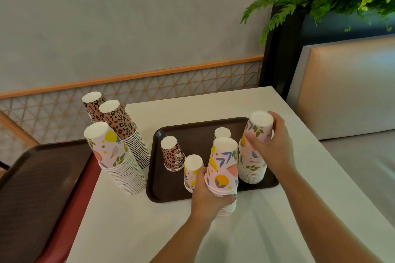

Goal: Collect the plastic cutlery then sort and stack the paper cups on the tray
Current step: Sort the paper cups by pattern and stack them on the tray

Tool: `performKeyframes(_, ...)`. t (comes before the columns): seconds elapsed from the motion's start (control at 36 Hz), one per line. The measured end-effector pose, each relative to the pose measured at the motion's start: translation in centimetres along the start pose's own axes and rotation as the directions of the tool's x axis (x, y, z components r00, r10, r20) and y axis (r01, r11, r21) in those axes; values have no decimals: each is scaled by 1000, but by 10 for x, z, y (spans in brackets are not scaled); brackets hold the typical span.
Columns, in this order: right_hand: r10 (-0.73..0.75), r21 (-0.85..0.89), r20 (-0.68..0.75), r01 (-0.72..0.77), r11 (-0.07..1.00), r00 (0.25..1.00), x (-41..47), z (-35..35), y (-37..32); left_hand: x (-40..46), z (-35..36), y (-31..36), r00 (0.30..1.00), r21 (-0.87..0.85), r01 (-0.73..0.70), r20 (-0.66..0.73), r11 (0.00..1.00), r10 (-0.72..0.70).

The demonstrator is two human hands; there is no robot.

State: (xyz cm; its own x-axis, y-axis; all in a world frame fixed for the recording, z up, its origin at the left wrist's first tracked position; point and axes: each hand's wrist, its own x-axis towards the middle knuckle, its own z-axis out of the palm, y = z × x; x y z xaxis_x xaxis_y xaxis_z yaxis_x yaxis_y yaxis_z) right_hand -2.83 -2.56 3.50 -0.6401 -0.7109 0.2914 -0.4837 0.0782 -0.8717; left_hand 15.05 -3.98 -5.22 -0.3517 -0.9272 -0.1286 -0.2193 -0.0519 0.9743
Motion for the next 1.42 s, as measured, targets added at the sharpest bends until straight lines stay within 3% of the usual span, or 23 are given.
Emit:
performKeyframes(0.11,-183,-142,-63,173,975,981,-9,0,-8,0,-1,2,1000,-17,-8,-7,1000,7)
performKeyframes(0.19,-266,-60,35,268,962,963,-16,1,-18,1,-1,3,1000,-16,-6,-17,1000,6)
performKeyframes(0.31,-209,73,294,196,978,933,-25,9,-27,2,0,9,1000,-27,-6,-31,1000,6)
performKeyframes(0.47,-100,7,495,112,994,863,-35,20,-23,4,1,14,999,-39,11,-37,999,-12)
performKeyframes(0.92,-51,130,282,15,991,958,-20,9,-37,0,2,14,998,28,48,-34,998,-47)
performKeyframes(1.06,-105,190,86,87,978,991,-5,-10,-47,2,0,13,996,53,74,-43,996,-72)
performKeyframes(1.19,-182,172,-121,201,964,976,9,-28,-50,4,-1,11,995,48,89,-46,995,-87)
performKeyframes(1.42,-162,0,-64,162,987,985,9,-20,-23,5,0,14,995,49,90,-45,995,-87)
